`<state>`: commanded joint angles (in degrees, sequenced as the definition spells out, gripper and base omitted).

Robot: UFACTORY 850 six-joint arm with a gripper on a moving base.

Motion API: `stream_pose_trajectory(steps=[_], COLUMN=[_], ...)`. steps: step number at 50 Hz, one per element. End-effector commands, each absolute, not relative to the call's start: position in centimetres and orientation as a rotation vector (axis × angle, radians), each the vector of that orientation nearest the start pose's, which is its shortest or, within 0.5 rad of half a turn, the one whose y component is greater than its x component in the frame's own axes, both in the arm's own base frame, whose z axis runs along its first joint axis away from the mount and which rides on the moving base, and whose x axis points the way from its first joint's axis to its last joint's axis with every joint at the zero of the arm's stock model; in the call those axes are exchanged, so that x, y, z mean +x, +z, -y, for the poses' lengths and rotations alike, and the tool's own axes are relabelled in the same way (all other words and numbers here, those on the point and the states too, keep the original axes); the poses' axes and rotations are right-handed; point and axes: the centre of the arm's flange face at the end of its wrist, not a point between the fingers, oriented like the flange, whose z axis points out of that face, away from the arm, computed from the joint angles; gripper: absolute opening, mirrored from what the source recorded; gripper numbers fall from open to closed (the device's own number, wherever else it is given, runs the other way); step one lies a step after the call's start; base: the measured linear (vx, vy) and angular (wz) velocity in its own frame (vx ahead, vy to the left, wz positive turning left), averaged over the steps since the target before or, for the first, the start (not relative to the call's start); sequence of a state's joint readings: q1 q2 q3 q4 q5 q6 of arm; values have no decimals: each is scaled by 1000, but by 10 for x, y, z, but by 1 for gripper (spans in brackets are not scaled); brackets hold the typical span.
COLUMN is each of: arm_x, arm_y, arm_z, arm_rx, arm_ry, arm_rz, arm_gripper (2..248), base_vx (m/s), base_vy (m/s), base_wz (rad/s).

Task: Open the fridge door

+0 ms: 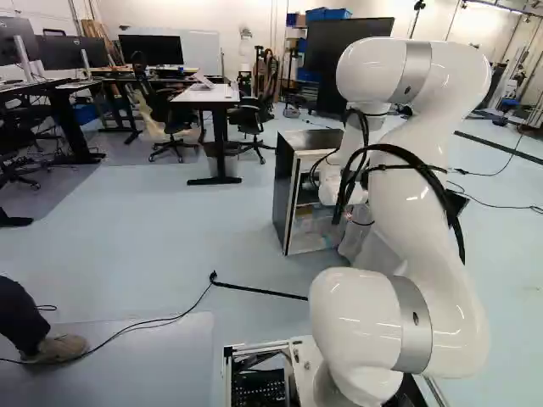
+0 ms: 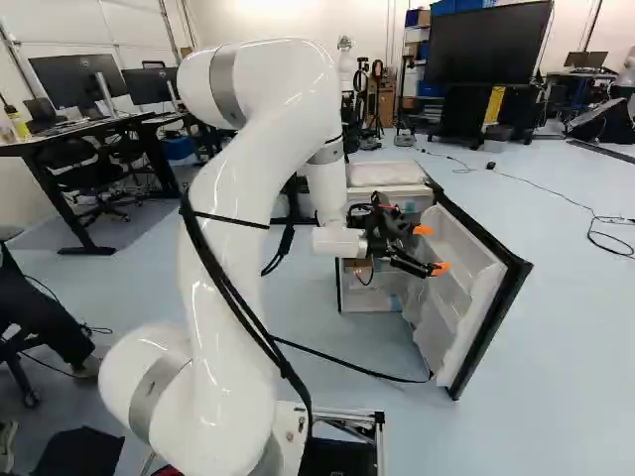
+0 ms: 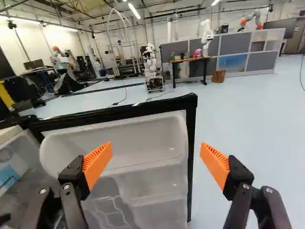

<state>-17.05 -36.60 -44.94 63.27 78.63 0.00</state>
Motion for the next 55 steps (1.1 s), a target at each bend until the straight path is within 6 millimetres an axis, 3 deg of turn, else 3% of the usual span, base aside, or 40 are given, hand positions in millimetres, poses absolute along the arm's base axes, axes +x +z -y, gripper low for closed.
stream_pose_trajectory(steps=[19, 55], arm_x=[425, 422], arm_y=[271, 282], arm_z=[181, 170], arm_rx=[1549, 1619], arm_ry=[1433, 1475], arm_rz=[1191, 1158], arm_gripper=[247, 247], base_vx=[0, 0], base_vy=[0, 0], base_wz=[0, 0])
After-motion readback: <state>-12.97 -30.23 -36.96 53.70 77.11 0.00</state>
